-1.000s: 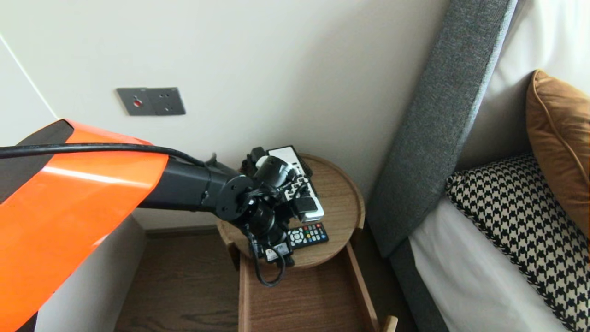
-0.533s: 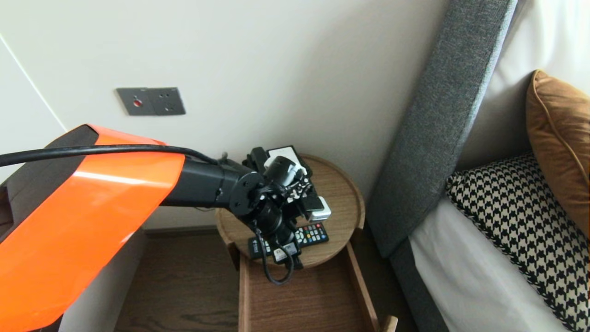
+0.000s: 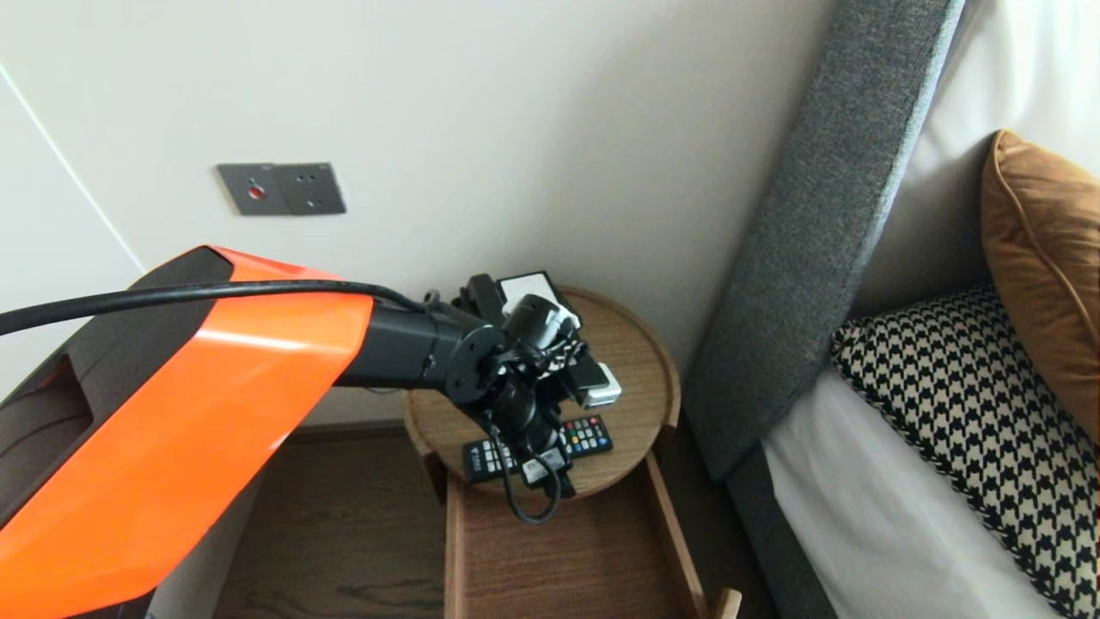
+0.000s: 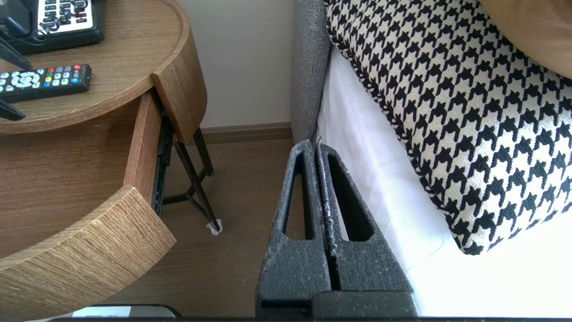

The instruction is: Put the remote controls on the table in the drawer one by one

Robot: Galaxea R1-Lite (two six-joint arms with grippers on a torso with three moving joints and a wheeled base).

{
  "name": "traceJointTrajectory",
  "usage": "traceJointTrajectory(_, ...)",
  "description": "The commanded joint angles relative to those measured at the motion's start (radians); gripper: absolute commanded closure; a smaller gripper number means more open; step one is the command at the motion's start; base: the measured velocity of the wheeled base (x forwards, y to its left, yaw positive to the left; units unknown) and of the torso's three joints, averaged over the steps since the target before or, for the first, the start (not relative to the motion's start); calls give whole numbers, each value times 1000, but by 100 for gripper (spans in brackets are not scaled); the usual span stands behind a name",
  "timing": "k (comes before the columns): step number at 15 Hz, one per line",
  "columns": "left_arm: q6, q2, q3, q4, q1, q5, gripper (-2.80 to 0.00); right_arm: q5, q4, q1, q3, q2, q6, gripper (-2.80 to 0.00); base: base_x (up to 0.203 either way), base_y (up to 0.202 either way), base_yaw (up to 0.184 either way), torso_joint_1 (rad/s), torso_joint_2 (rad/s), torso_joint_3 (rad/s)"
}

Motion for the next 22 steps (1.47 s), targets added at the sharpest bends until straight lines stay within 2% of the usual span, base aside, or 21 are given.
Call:
traceJointTrajectory(1,3,15,-5,1,0,-1,-280,0,0,0,0,0,0,0,0,0,0,0,0,0)
traceJointTrajectory(22,2,33,-38,-3,11,1,-280,0,0,0,0,0,0,0,0,0,0,0,0,0)
